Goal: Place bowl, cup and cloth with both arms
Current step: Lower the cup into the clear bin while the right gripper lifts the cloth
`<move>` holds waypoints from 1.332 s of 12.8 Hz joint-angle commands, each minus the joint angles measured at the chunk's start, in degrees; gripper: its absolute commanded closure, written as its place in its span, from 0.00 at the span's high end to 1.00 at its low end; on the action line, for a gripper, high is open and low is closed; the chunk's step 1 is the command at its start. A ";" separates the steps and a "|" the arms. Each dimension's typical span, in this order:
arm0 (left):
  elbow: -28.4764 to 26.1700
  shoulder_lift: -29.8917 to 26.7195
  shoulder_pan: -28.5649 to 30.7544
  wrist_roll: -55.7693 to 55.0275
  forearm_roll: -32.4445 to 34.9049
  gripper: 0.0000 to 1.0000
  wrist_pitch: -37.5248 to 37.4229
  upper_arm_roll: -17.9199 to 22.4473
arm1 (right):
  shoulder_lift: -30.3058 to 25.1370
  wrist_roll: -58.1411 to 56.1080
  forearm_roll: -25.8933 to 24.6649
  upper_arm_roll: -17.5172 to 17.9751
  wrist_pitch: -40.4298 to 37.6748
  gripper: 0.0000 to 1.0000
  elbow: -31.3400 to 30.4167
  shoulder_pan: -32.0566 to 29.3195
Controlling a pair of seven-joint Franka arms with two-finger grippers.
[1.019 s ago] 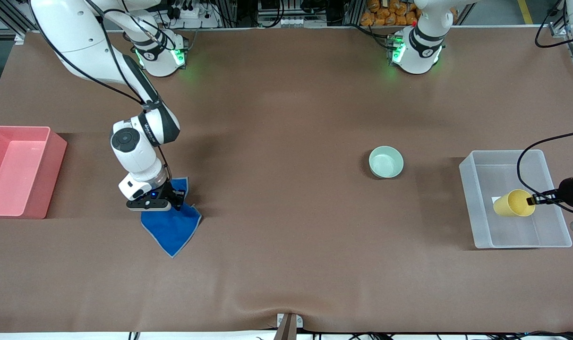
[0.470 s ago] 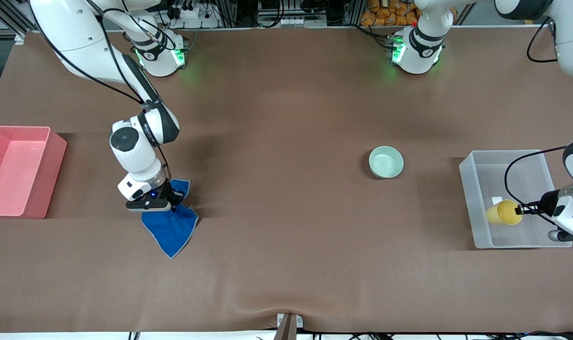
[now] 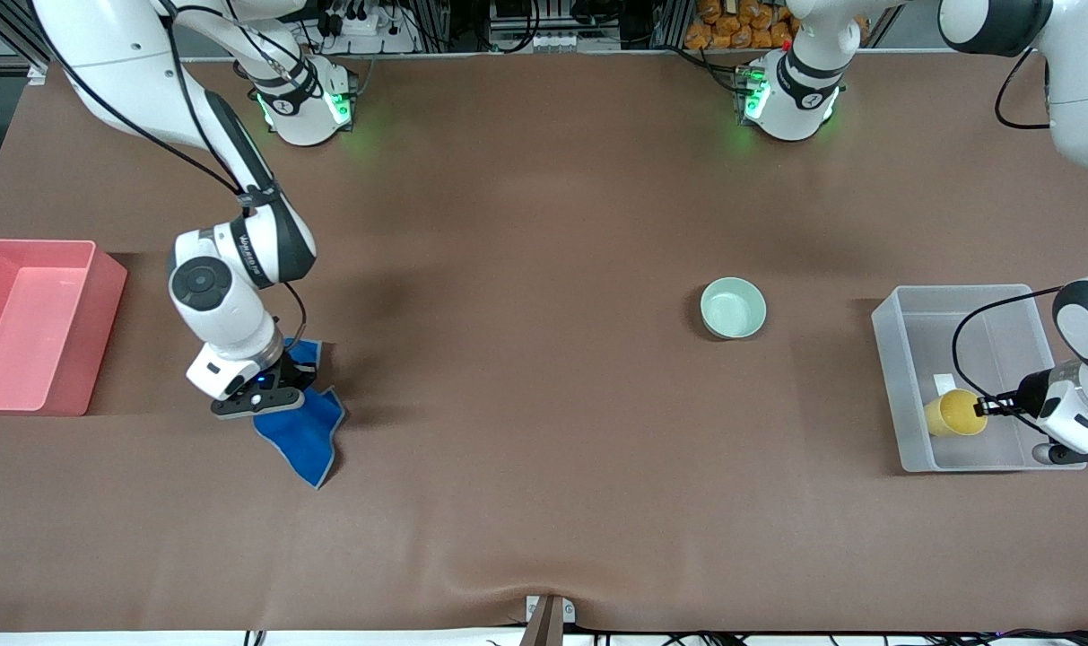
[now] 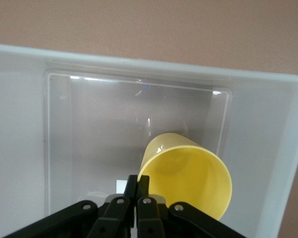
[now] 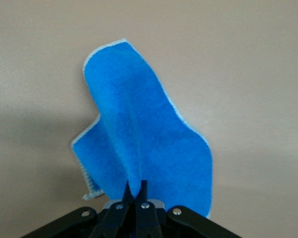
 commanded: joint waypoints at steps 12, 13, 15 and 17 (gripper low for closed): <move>0.95 -2.23 0.12 3.09 1.26 0.55 0.22 -0.29 | 0.98 -38.78 -1.57 0.51 -14.97 0.00 14.82 -9.01; 0.87 -3.29 0.29 3.26 1.26 0.57 -0.92 -0.29 | 0.19 -39.32 -1.40 0.51 -15.06 0.00 14.82 -9.97; 0.86 -5.48 0.21 3.97 2.30 0.70 -4.17 -0.20 | -3.14 -39.24 -1.22 0.51 -17.24 0.00 14.91 -12.34; 0.78 -8.03 -0.06 3.45 2.75 1.00 -6.72 -0.55 | -7.35 -39.94 -1.13 0.51 -21.62 0.00 14.73 -14.71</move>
